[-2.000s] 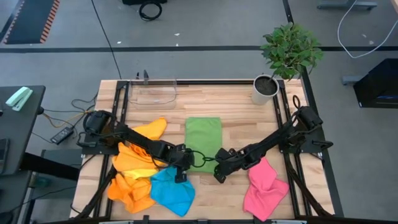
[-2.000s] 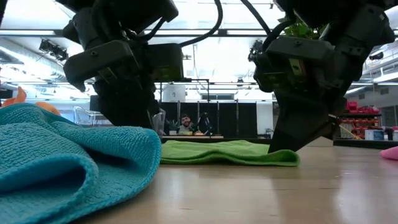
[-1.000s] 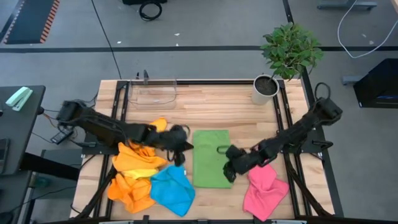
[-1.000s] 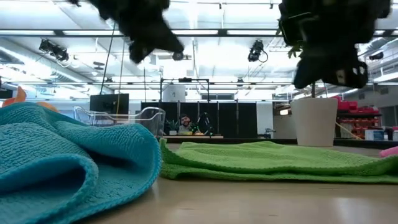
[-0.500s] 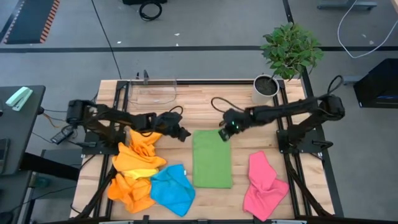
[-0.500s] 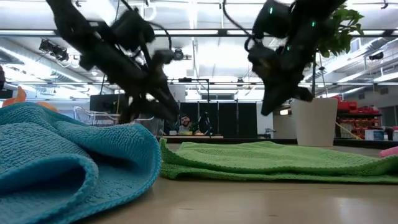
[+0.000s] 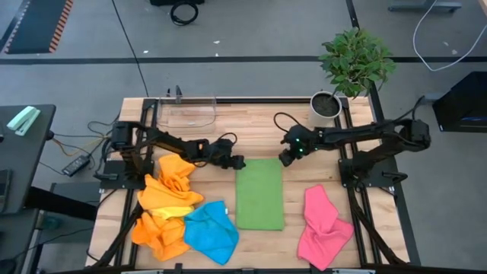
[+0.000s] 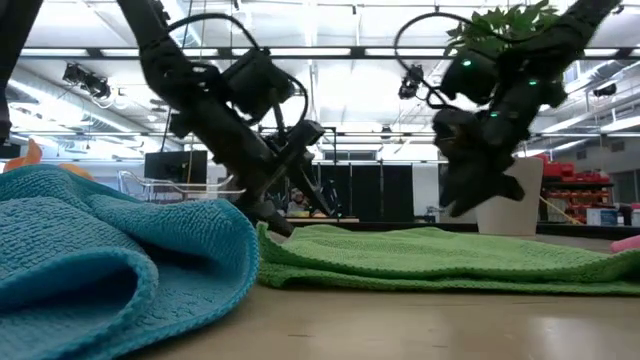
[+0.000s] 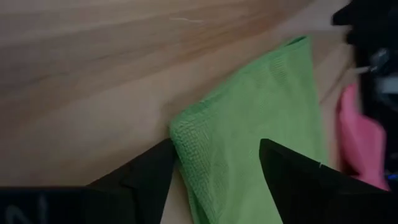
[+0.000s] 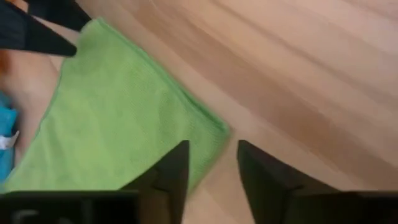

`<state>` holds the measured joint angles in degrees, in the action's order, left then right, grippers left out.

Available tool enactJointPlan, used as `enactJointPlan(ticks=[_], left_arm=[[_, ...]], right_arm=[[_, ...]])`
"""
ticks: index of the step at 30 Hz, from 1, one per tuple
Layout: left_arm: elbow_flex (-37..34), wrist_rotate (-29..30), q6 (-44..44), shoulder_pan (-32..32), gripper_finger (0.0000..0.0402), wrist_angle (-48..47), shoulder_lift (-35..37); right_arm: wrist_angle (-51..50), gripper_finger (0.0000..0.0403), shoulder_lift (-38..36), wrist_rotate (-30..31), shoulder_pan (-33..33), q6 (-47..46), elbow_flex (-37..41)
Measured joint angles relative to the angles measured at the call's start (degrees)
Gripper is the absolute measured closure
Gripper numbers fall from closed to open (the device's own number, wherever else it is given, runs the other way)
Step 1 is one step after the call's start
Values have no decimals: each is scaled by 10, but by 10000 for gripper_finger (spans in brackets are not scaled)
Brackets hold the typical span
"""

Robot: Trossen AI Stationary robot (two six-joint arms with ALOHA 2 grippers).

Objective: Fold microfiber towels
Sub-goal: Fold the green towel

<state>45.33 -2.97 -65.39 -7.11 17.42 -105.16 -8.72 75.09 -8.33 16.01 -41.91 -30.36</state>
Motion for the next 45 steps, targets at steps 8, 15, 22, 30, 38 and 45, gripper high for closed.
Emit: enactJointPlan(ticks=[8, 15, 22, 30, 38, 45], left_arm=[[40, 6, 78, -4, 185, -101, 6], [73, 28, 135, -3, 200, -173, 9], [70, 49, 114, 3, 190, -163, -14], [68, 25, 107, 7, 207, -95, -35], [71, 10, 121, 7, 242, -95, -60], [69, 11, 165, 8, 357, -94, -65]], right_arm=[[133, 169, -12, 9, -12, -90, 67], [130, 164, 24, 27, -45, -113, 68], [175, 164, 69, 59, -71, -124, 66], [204, 186, 79, 55, -57, -129, 66], [242, 269, 118, 64, -58, -135, 66], [240, 391, 114, 94, -61, -103, 67]])
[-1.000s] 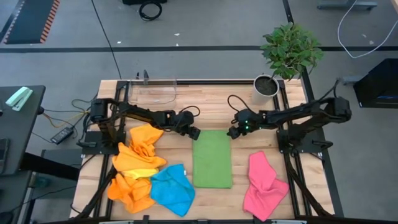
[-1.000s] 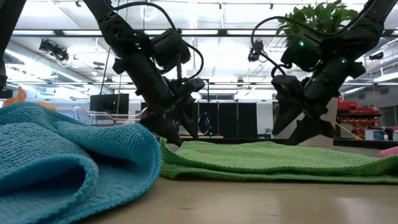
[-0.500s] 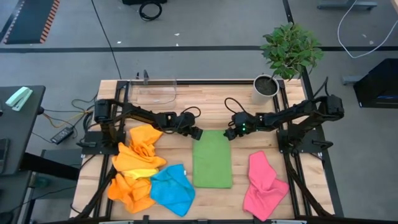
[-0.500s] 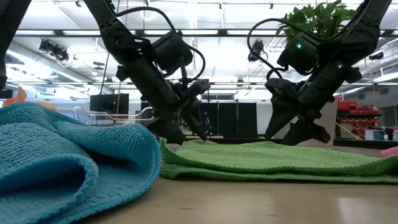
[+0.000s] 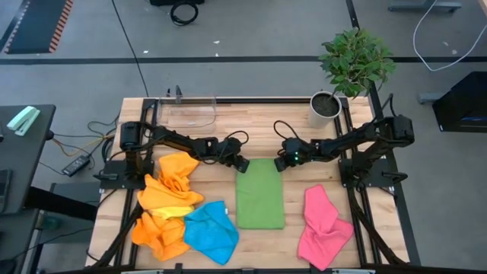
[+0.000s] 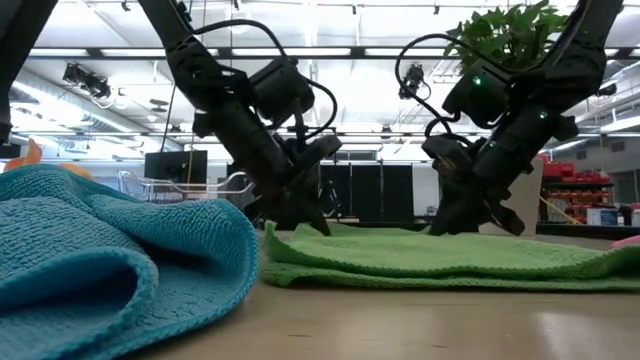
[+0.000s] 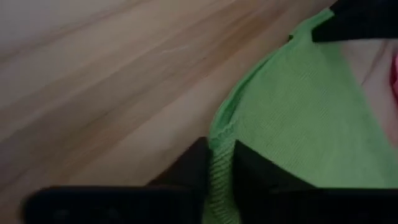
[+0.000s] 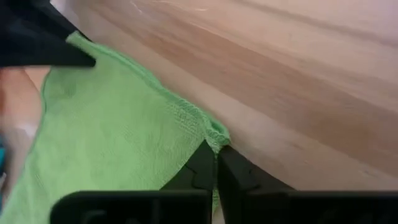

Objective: Fold microfiber towels
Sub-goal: Fold the green towel

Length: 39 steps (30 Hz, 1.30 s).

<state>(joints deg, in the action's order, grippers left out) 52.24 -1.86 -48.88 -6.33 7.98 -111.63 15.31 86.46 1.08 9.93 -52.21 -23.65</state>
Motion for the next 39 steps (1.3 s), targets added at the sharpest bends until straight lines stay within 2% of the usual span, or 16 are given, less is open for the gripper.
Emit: enactJointPlan(ticks=[2, 6, 13, 19, 24, 27, 30, 34, 39], left_arm=[[0, -1, 2, -3, 386, 1, 0], [-2, -7, 14, -9, 387, 6, 4], [10, -9, 112, -56, 391, -1, 112], [89, -1, 267, -120, 392, -89, 185], [188, -6, 403, -149, 392, -226, 210], [216, -7, 461, -137, 392, -269, 213], [200, -11, 481, -117, 392, -294, 213], [162, -9, 476, -86, 392, -284, 208], [160, -36, 435, -27, 392, -316, 225]], right_arm=[[-4, 393, -11, 4, 1, 9, 1], [-4, 397, -31, 6, 5, 29, 1], [-26, 399, -111, 0, 35, 135, -38], [-173, 400, -171, -16, 120, 309, -154], [-308, 400, -183, -60, 167, 444, -272], [-363, 400, -187, -74, 151, 478, -297], [-366, 400, -187, -66, 113, 467, -273], [-354, 401, -184, -39, 49, 406, -230], [-345, 401, -190, -42, -45, 302, -225]])
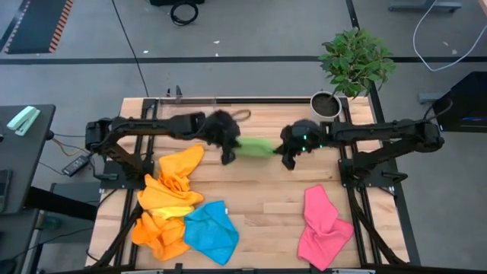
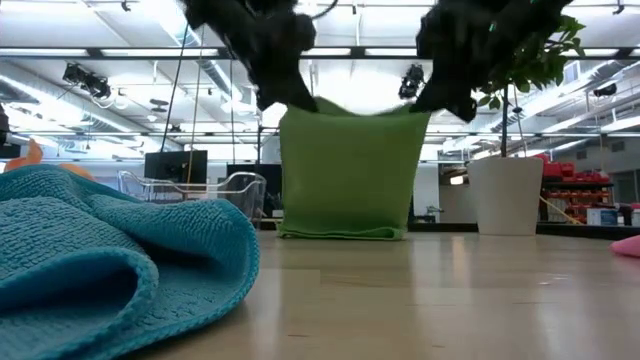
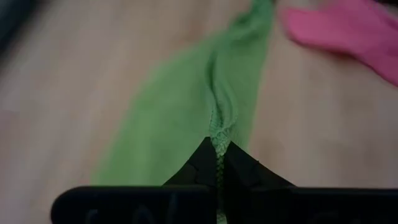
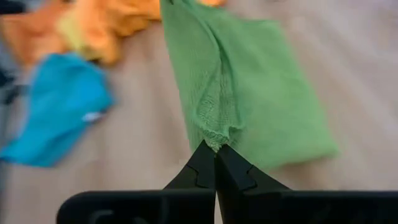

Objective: Fold microfiber towels
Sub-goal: Fold the green towel

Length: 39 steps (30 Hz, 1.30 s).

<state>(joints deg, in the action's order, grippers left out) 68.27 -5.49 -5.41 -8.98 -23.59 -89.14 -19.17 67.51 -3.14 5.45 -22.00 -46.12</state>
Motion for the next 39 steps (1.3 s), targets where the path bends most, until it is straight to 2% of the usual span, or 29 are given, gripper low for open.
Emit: enactJointPlan(ticks=[3, 6, 9, 12, 15, 18, 24, 28, 32, 35, 39], left_arm=[[0, -9, -37, 50, 392, -37, 7], [3, -10, -78, 92, 392, -44, 16], [40, -7, -82, 112, 392, -44, 44], [87, 19, -72, 111, 392, -49, 72], [136, 49, -48, 103, 392, -46, 83], [169, 57, -26, 90, 392, -48, 84], [142, 131, 39, 32, 392, -46, 68], [103, 133, 110, -40, 392, 47, 52], [101, 90, 116, -100, 392, 73, 40], [101, 42, 87, -105, 392, 34, 35], [80, 26, 58, -52, 392, -23, 7]], right_arm=[[0, 401, 0, -3, -70, -63, -10], [0, 401, -1, 22, -128, -123, -24], [1, 401, -7, 68, -162, -129, -64], [-5, 401, -12, 107, -164, -96, -127], [-39, 401, -11, 137, -147, -48, -194], [-84, 401, -9, 139, -115, -3, -240], [-120, 401, -6, 141, -6, 102, -240], [-88, 401, -5, 134, 96, 219, -226], [-71, 401, -6, 65, 161, 264, -227], [-102, 401, -7, 8, 160, 241, -208], [-99, 401, -7, -21, 101, 173, -104]])
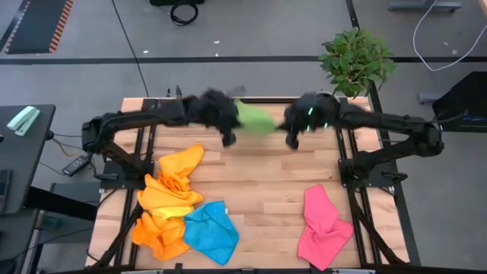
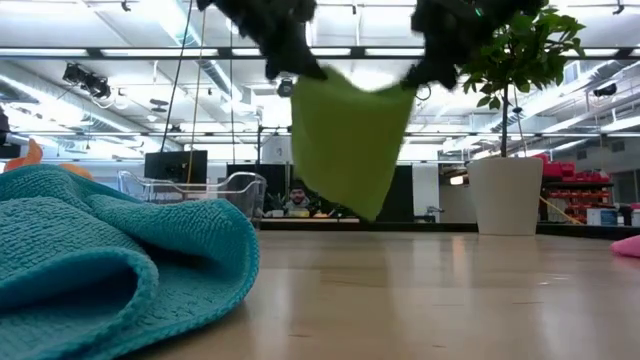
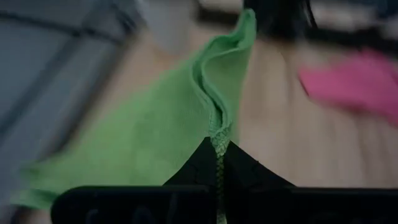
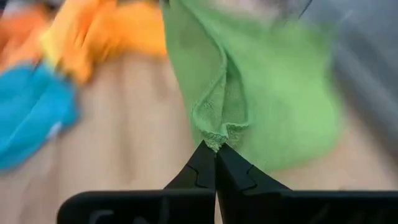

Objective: Fold microfiber towels
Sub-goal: Fold the green towel

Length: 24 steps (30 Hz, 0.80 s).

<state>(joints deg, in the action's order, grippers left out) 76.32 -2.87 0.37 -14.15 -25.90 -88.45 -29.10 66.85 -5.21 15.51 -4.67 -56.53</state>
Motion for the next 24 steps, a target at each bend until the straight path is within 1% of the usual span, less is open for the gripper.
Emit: enactJointPlan(ticks=[2, 5, 7, 9, 10, 12, 15, 17, 19, 21, 24], left_arm=[[-54, 0, -31, 42, 392, 30, -9], [-173, 2, -128, 118, 392, 144, -18], [-248, 13, -202, 168, 392, 232, -24], [-296, 40, -269, 211, 392, 305, -23], [-311, 56, -296, 225, 392, 327, -19], [-318, 83, -325, 243, 392, 341, -18], [-303, 118, -322, 249, 392, 323, -19], [-289, 150, -307, 239, 392, 301, -19], [-277, 186, -294, 220, 392, 287, -19], [-271, 199, -280, 196, 391, 277, -19], [-271, 197, -272, 167, 392, 274, -33]], right_arm=[[54, 401, 0, -1, -51, -57, 78], [187, 401, 1, 13, -145, -185, 205], [301, 401, 1, 45, -209, -277, 267], [369, 402, 0, 88, -266, -355, 306], [385, 402, 0, 111, -289, -385, 314], [391, 402, 0, 157, -322, -425, 314], [364, 402, 0, 201, -336, -441, 302], [334, 402, 0, 226, -324, -449, 293], [305, 402, -1, 236, -301, -457, 290], [292, 402, 6, 245, -274, -458, 290], [295, 402, 22, 235, -237, -433, 289]])
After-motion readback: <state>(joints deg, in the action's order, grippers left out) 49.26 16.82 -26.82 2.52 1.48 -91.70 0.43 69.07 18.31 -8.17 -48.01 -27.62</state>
